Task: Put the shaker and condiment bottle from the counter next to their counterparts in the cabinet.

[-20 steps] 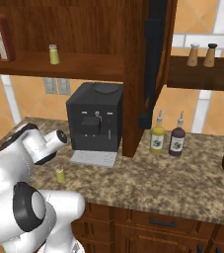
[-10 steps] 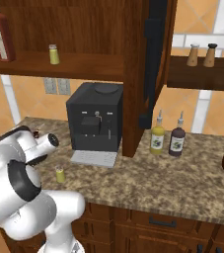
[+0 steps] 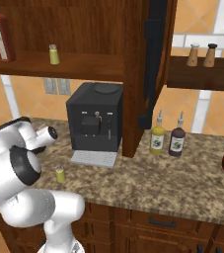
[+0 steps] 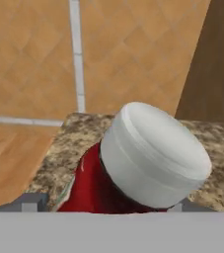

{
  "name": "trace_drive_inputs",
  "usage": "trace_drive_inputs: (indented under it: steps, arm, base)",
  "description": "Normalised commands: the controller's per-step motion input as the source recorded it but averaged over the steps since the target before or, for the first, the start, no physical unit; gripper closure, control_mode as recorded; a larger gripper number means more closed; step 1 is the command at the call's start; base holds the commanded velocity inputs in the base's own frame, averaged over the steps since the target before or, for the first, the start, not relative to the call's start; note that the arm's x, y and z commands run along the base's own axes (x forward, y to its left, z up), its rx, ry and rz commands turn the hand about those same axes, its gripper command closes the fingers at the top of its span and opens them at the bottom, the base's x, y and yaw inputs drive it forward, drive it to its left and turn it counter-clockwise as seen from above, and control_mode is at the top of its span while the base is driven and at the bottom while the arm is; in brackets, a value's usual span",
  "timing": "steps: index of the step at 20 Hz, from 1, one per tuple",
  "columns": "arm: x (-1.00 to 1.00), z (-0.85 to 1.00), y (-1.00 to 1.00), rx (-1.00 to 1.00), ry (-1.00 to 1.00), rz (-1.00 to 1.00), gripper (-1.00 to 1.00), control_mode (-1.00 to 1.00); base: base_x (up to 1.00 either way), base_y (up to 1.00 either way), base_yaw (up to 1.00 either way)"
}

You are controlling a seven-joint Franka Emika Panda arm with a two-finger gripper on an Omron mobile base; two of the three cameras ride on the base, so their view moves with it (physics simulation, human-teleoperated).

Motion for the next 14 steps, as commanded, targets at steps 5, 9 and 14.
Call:
trace_drive_inputs:
  steps: [5,9,14]
  arm:
    - [-0.49,1.0,0.26,0.01,-0.11,0.08,1.0,-1.0]
    - [-0.57,1.0,0.01,-0.04,-0.12,0.0,1.0,-1.0]
    - [-0.26,1.0,-0.05,-0.01,-0.09,0.0,1.0,-1.0]
  base:
    - [0.0,0.0,0.0]
    - [0.0,0.0,0.0]
    - [0.0,0.0,0.0]
